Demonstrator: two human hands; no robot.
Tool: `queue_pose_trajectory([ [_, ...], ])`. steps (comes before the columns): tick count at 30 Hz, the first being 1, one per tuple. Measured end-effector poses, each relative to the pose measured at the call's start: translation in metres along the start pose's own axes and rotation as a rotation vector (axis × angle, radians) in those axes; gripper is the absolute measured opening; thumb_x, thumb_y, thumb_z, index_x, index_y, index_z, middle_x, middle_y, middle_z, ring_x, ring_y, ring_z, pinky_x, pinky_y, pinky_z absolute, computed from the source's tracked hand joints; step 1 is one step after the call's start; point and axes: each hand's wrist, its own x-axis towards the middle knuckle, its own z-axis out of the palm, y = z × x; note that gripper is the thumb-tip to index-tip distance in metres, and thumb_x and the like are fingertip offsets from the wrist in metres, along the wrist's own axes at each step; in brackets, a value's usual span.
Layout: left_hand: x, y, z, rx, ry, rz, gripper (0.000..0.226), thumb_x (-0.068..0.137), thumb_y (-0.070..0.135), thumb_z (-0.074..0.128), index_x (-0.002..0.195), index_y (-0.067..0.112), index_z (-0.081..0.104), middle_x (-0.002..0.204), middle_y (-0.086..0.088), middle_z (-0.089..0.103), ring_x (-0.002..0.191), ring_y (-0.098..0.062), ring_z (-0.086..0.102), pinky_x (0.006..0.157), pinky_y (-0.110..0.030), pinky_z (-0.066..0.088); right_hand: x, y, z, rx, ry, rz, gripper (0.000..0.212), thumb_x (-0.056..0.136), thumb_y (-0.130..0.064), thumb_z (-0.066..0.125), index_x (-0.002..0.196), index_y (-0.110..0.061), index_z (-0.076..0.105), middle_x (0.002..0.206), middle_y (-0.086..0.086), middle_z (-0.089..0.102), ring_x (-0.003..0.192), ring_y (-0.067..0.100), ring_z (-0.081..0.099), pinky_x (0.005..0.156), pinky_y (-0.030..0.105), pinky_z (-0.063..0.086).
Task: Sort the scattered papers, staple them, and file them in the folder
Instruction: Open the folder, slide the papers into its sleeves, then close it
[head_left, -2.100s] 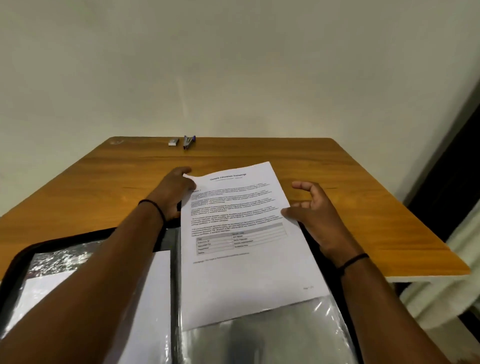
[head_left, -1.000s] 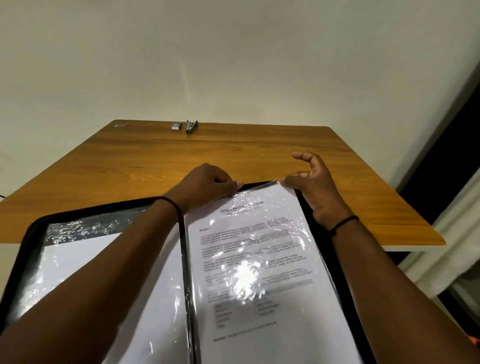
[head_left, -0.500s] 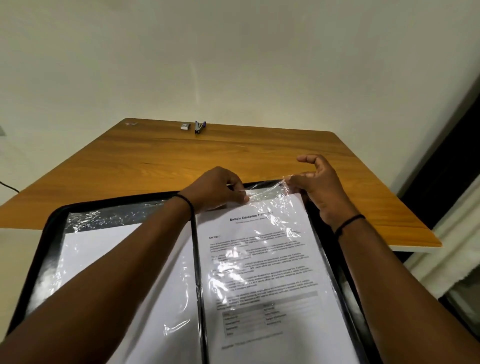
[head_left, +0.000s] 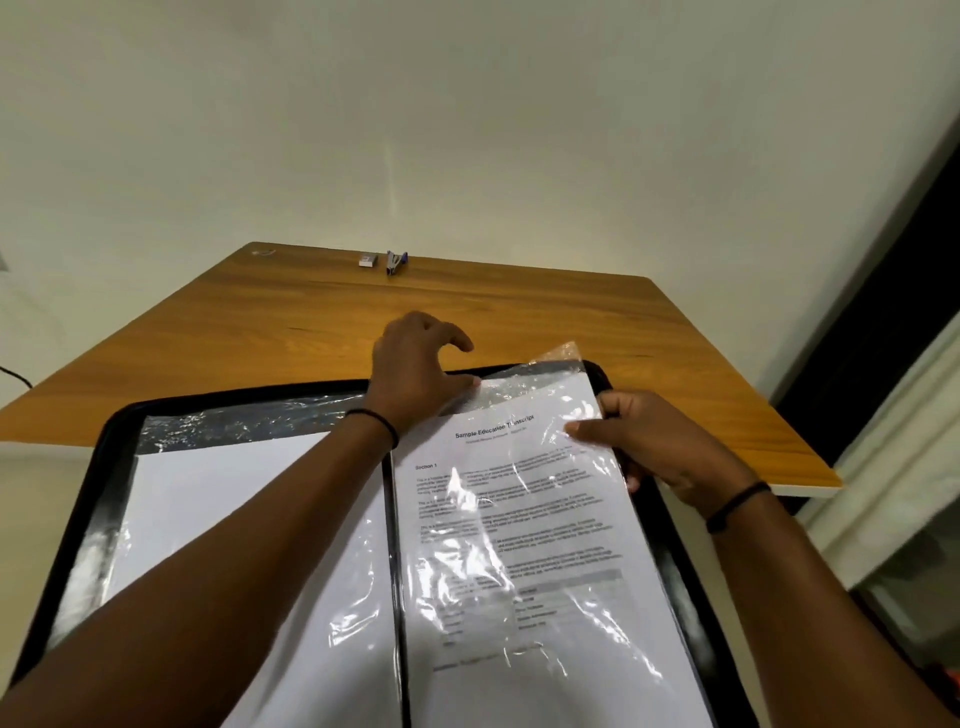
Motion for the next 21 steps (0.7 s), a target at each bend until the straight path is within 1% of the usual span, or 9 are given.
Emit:
queue_pose_trajectory([
  [3, -0.019, -0.006, -0.020, 0.026, 0.160, -0.016, 0.030, 0.077, 0.039, 0.080, 0.102, 0.029, 0.068, 0.114, 0.000, 0.057, 0.112, -0.021, 0.048, 0.089, -0.034, 0.038, -0.016, -0.025, 0.013, 0.048, -0.060, -0.117, 0.015, 0.091, -0.017, 0.066, 0.104, -0.011, 0.070, 0.083, 0.016, 0.074, 0.049, 0.020, 0.056, 0.034, 0.021, 0.036],
  [6, -0.056, -0.006, -0.059, -0.259, 0.096, -0.170, 0.017, 0.088, 0.034, 0.071, 0.088, 0.018, 0.066, 0.089, 0.002, 0.065, 0.082, -0.013, 0.060, 0.070, -0.032, 0.050, -0.032, -0.057, 0.037, 0.119, -0.124, -0.220, 0.018, 0.091, -0.015, 0.064, 0.108, -0.010, 0.070, 0.084, 0.017, 0.073, 0.053, 0.024, 0.055, 0.035, 0.022, 0.035],
  [8, -0.088, -0.006, -0.089, -0.553, 0.005, -0.332, 0.028, 0.094, 0.032, 0.064, 0.086, 0.006, 0.066, 0.074, -0.004, 0.070, 0.066, -0.014, 0.063, 0.059, -0.030, 0.049, -0.039, -0.080, 0.063, 0.155, -0.158, -0.285, 0.018, 0.091, -0.013, 0.064, 0.107, -0.008, 0.069, 0.081, 0.016, 0.071, 0.057, 0.029, 0.055, 0.039, 0.024, 0.038],
  [10, -0.122, -0.012, -0.116, -0.753, -0.059, -0.472, 0.042, 0.098, 0.039, 0.053, 0.093, 0.000, 0.067, 0.079, -0.015, 0.073, 0.064, -0.023, 0.068, 0.056, -0.030, 0.051, -0.042, -0.103, 0.094, 0.170, -0.180, -0.342, 0.020, 0.091, -0.012, 0.063, 0.108, -0.001, 0.066, 0.076, 0.017, 0.065, 0.058, 0.029, 0.053, 0.040, 0.025, 0.040],
  [12, -0.152, -0.025, -0.140, -0.923, -0.101, -0.609, 0.061, 0.097, 0.055, 0.040, 0.102, -0.001, 0.065, 0.085, -0.023, 0.072, 0.064, -0.028, 0.070, 0.051, -0.031, 0.054, -0.042, -0.122, 0.133, 0.191, -0.219, -0.376, 0.018, 0.092, -0.015, 0.064, 0.097, 0.001, 0.062, 0.066, 0.011, 0.062, 0.050, 0.025, 0.054, 0.038, 0.023, 0.041],
  [14, -0.175, -0.046, -0.159, -1.048, -0.124, -0.755, 0.078, 0.094, 0.067, 0.028, 0.102, -0.001, 0.064, 0.078, -0.020, 0.071, 0.058, -0.026, 0.069, 0.047, -0.030, 0.054, -0.040, -0.134, 0.175, 0.217, -0.318, -0.350, 0.021, 0.092, -0.023, 0.067, 0.084, -0.005, 0.058, 0.061, 0.008, 0.062, 0.047, 0.022, 0.057, 0.041, 0.022, 0.044],
  [16, -0.196, -0.073, -0.174, -1.158, -0.135, -0.839, 0.087, 0.091, 0.075, 0.025, 0.099, 0.000, 0.067, 0.081, -0.019, 0.071, 0.062, -0.025, 0.067, 0.052, -0.031, 0.053, -0.037, -0.141, 0.218, 0.214, -0.457, -0.300, 0.032, 0.093, -0.028, 0.067, 0.091, 0.002, 0.059, 0.070, 0.014, 0.065, 0.057, 0.027, 0.061, 0.049, 0.029, 0.049],
  [18, -0.217, -0.097, -0.188, -1.165, -0.112, -0.863, 0.084, 0.086, 0.079, 0.036, 0.097, 0.004, 0.072, 0.091, -0.020, 0.068, 0.072, -0.027, 0.064, 0.061, -0.033, 0.049, -0.032, -0.139, 0.258, 0.185, -0.568, -0.251, 0.031, 0.094, -0.030, 0.066, 0.098, 0.001, 0.061, 0.080, 0.017, 0.068, 0.068, 0.031, 0.063, 0.058, 0.034, 0.052],
  [21, -0.238, -0.114, -0.198, -0.878, 0.061, -0.923, 0.055, 0.094, 0.056, 0.053, 0.096, 0.004, 0.067, 0.080, -0.015, 0.067, 0.063, -0.023, 0.062, 0.058, -0.031, 0.051, -0.018, -0.125, 0.296, 0.111, -0.612, -0.221, 0.025, 0.096, -0.026, 0.063, 0.101, -0.001, 0.063, 0.086, 0.014, 0.070, 0.074, 0.028, 0.066, 0.062, 0.031, 0.054],
])
